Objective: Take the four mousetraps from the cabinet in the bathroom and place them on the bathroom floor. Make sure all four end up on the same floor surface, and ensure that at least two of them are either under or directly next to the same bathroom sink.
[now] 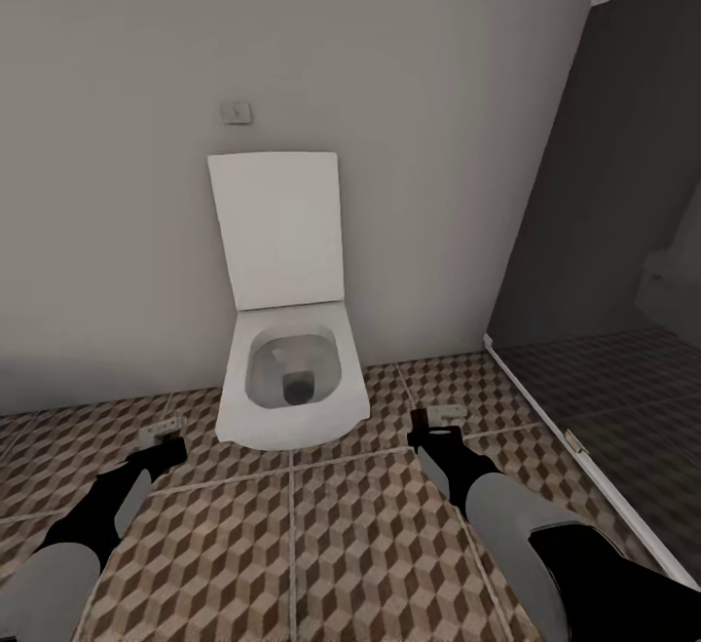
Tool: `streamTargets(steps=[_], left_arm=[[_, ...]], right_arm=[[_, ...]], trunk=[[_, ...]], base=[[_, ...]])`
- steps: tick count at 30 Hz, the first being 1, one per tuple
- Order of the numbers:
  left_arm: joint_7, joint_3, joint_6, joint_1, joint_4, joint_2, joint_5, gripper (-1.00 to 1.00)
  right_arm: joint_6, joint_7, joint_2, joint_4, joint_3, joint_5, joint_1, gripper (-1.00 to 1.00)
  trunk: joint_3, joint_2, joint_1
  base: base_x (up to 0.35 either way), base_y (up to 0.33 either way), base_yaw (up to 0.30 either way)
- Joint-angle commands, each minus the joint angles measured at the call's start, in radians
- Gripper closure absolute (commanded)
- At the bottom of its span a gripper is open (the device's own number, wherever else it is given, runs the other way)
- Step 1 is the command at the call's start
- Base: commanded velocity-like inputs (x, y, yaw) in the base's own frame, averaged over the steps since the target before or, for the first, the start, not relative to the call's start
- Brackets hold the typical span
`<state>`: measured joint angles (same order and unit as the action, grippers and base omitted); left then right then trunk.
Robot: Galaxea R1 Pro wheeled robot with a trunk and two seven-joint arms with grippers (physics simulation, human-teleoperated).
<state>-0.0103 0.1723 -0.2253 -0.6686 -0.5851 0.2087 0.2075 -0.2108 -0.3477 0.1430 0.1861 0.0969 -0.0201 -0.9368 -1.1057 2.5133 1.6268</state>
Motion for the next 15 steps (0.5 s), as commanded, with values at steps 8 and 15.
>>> streamTargets(steps=[8, 15], left_arm=[[-0.007, 0.003, -0.006, 0.0, 0.001, 0.0, 0.009, 1.0], [-0.01, 0.002, -0.005, 0.0, 0.01, 0.0, 0.008, 1.0]], right_arm=[[-0.009, -0.01, 0.0, 0.008, 0.009, 0.0, 0.0, 1.0], [-0.012, -0.016, 0.0, 0.01, 0.007, 0.001, 0.0, 1.0]], trunk=[[-0.032, 0.002, 0.003], [-0.059, 0.004, 0.006]], base=[[0.0, 0.0, 0.0], [0.0, 0.0, 0.0]])
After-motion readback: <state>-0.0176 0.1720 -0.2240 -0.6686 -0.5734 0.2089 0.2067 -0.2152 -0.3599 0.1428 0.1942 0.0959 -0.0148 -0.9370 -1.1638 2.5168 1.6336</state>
